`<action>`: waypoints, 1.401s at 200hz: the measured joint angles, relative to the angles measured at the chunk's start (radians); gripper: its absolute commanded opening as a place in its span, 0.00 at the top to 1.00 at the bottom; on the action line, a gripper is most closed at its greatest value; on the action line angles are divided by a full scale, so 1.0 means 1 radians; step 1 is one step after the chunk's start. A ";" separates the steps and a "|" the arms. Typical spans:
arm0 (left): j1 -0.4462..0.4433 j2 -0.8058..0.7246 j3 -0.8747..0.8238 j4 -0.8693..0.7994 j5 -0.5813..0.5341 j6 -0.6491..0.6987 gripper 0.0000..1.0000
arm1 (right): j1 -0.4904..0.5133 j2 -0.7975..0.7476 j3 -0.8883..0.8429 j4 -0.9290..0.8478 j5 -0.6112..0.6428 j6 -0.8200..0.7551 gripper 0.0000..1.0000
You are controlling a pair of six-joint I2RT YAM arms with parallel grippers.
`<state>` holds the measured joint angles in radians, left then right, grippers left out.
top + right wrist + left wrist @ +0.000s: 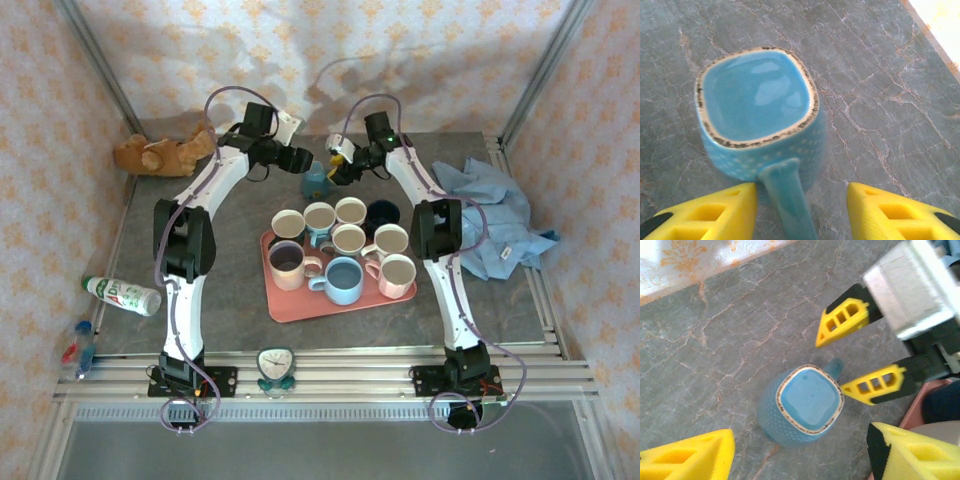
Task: Turn the mug right side up
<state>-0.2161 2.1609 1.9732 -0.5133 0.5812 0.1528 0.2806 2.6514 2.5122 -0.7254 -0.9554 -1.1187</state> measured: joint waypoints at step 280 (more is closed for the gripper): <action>0.072 -0.528 -0.435 0.213 -0.047 -0.208 0.33 | -0.002 -0.398 -0.540 0.826 -0.055 0.842 1.00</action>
<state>-0.1436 1.6325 1.5379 -0.3004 0.5346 -0.0555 0.2787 2.2532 1.9724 0.1001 -1.0100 -0.2771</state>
